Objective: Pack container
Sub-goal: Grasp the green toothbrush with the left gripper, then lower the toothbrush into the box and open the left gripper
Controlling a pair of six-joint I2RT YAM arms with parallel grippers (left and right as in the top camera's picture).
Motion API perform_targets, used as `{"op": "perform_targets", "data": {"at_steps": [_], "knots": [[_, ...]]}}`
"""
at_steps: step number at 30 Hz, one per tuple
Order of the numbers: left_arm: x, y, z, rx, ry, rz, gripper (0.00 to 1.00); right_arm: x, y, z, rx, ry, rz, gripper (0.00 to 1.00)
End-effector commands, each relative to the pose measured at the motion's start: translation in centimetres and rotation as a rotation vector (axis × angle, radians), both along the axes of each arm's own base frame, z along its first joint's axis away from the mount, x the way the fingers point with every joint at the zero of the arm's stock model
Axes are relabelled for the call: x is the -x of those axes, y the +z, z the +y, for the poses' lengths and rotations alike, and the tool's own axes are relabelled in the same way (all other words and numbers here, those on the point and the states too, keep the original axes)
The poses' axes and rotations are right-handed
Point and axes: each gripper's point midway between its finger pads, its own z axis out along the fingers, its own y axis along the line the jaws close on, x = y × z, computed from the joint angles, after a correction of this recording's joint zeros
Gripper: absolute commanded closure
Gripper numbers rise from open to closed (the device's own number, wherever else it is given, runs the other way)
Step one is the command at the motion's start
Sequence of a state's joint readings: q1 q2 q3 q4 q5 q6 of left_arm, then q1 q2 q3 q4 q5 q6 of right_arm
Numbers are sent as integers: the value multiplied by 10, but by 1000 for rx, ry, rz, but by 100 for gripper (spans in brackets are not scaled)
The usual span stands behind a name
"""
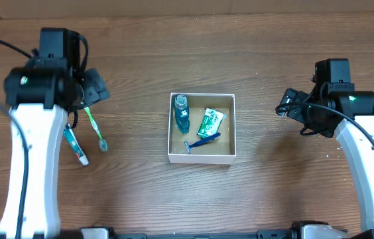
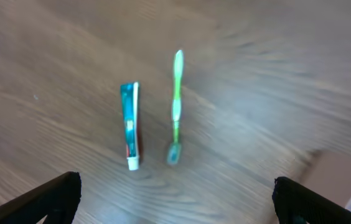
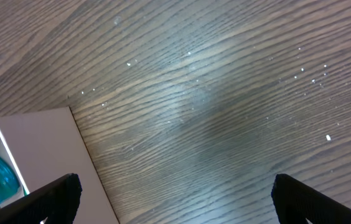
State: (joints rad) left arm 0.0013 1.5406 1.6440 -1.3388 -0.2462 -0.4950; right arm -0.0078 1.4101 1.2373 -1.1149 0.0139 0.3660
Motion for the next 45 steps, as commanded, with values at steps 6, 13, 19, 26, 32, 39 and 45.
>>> {"op": "perform_targets", "data": {"at_steps": [6, 13, 19, 26, 32, 39, 45], "knots": [[-6, -159, 27, 150, 65, 357, 0, 0, 2, -2, 0, -2, -10, 0], [-24, -234, 9, 264, -76, 446, 0, 0, 2, -2, 0, -2, -10, 0], [-24, -251, 8, 282, -84, 469, 12, 1, 2, -2, 0, -2, -6, 0], [-13, -249, 6, 291, -80, 514, 79, 1, 2, -2, 0, -2, -6, 0], [-8, -246, 6, 289, -79, 529, 96, 1, 2, -2, 0, -2, -6, 0], [-35, -131, -20, 160, -219, 240, 96, 0, 2, -2, 0, -2, -9, 0], [-4, -22, -159, 15, -825, -43, 96, 0, 2, -2, 0, -2, -11, 0]]}}
